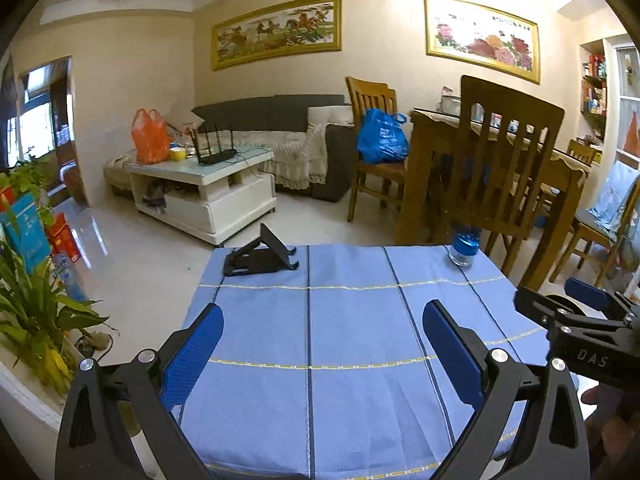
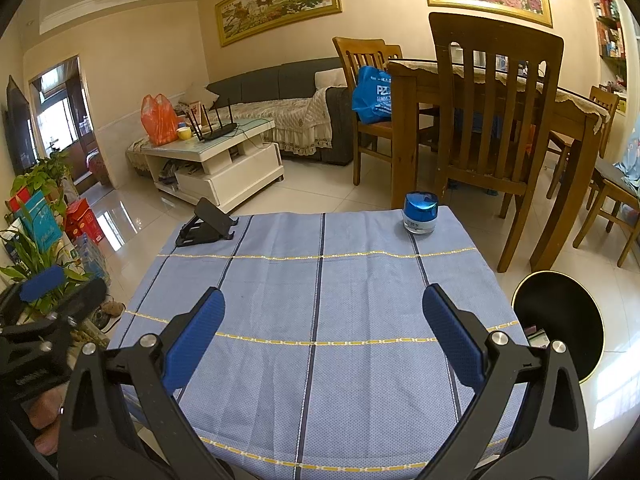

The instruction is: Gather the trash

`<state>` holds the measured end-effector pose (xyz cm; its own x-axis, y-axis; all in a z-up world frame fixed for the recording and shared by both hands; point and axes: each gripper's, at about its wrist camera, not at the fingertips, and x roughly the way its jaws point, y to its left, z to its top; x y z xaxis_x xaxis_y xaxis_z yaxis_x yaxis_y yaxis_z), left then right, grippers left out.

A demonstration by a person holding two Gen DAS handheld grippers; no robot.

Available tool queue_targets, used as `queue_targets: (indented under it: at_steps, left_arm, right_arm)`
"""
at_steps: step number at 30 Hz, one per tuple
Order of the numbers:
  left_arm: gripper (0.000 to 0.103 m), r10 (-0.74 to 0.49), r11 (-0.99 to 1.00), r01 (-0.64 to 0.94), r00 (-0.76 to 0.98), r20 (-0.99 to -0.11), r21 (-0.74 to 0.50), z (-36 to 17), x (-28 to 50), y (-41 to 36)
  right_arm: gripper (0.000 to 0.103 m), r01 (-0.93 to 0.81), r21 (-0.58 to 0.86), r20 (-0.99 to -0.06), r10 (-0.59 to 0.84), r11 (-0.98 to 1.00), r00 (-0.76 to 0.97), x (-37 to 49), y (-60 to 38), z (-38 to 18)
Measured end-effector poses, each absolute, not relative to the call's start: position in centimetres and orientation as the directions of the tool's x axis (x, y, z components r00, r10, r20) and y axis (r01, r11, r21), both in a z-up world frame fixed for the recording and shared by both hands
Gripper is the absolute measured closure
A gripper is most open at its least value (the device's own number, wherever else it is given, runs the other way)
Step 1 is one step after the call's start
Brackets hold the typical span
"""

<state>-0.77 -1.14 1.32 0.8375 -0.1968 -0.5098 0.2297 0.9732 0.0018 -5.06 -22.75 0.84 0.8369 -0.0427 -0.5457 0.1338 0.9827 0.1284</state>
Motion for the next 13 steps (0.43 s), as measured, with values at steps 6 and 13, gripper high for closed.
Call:
queue_targets:
  at_steps: [6, 13]
  left_arm:
    - [0.007, -0.148, 0.976, 0.213, 0.82, -0.553, 0.055, 0.7, 0.9, -1.7]
    - [0.007, -0.09, 0.982, 0.164, 0.847, -0.524, 0.095, 0.6, 0.5, -1.3]
  right_arm:
    - [0.005, 0.147, 0.145, -0.546, -0.045, 0.978, 0.837, -5.5, -23.0, 0.3]
    - [0.005, 0.147, 0.141, -0.551, -0.046, 0.979, 0.833, -5.7, -22.8, 0.1]
